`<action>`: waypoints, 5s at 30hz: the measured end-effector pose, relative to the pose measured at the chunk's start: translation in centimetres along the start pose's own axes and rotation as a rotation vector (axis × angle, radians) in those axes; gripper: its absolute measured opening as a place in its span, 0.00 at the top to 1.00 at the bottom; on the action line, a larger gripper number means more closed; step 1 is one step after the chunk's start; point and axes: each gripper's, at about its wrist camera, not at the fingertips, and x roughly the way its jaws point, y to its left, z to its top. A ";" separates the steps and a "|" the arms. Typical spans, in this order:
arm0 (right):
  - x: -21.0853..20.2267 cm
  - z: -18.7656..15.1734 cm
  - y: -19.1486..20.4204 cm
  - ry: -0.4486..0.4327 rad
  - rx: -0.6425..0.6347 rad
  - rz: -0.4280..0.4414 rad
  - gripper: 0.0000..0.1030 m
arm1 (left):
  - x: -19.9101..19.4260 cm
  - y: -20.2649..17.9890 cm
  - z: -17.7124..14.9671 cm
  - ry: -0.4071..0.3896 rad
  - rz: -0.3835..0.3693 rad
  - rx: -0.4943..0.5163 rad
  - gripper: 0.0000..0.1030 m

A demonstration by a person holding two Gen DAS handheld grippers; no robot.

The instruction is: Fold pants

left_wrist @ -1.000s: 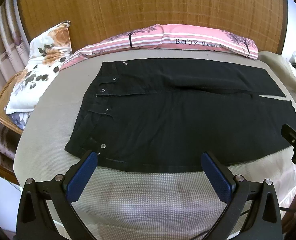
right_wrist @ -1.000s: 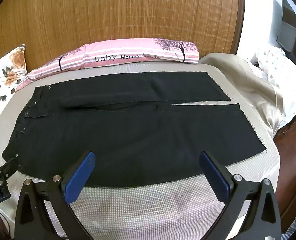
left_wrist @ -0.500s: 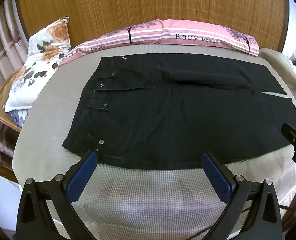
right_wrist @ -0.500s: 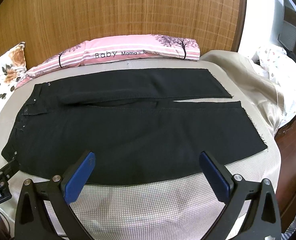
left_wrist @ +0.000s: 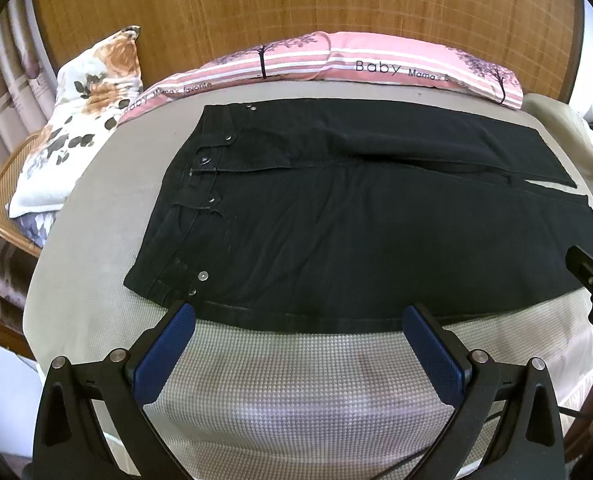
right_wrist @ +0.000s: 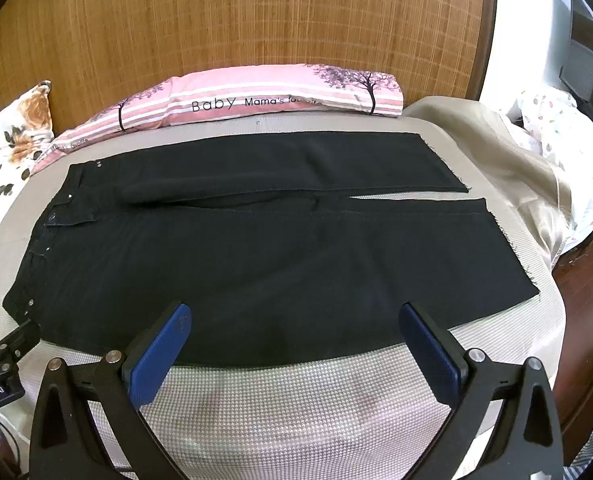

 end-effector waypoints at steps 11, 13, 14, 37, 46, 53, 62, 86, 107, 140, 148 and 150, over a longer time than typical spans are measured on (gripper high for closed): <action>0.0 0.1 0.0 0.000 0.000 -0.001 0.00 | 0.2 0.3 -0.3 0.004 0.002 -0.008 0.00; 0.0 0.1 0.0 0.002 -0.001 -0.001 0.00 | 0.2 0.3 -0.3 0.009 0.002 -0.009 0.00; 0.0 0.1 0.1 0.003 0.000 -0.001 0.00 | 0.3 0.3 -0.4 0.010 -0.001 -0.009 0.00; 0.1 0.1 0.1 0.004 -0.001 0.001 0.00 | 0.4 0.1 -0.3 0.017 -0.021 -0.004 0.00; -0.1 0.1 0.4 -0.025 0.026 0.075 0.00 | 0.6 0.7 0.4 0.007 -0.047 -0.027 0.00; 0.1 2.1 0.0 -0.048 0.074 0.240 0.00 | 1.2 3.3 3.2 -0.023 -0.069 -0.075 0.01; 2.7 6.0 2.7 -0.044 -0.035 0.308 0.00 | 4.9 11.1 10.3 -0.049 -0.088 -0.210 0.22; 17.4 15.4 8.4 0.140 0.008 0.391 0.00 | 25.6 20.3 23.3 0.156 -0.406 -0.334 0.60; 23.0 17.4 10.7 0.175 -0.035 0.402 0.00 | 29.1 20.7 26.3 0.170 -0.564 -0.260 0.79; 33.0 29.2 15.8 0.452 -0.589 0.889 0.17 | 22.3 21.9 25.6 -0.209 -0.865 -0.421 0.92; 35.5 28.9 18.0 0.650 -0.700 1.070 0.31 | 22.2 22.3 25.5 -0.192 -0.827 -0.415 0.92; 35.6 28.3 17.6 0.693 -0.735 1.084 0.39 | 22.3 22.4 25.4 -0.184 -0.817 -0.420 0.92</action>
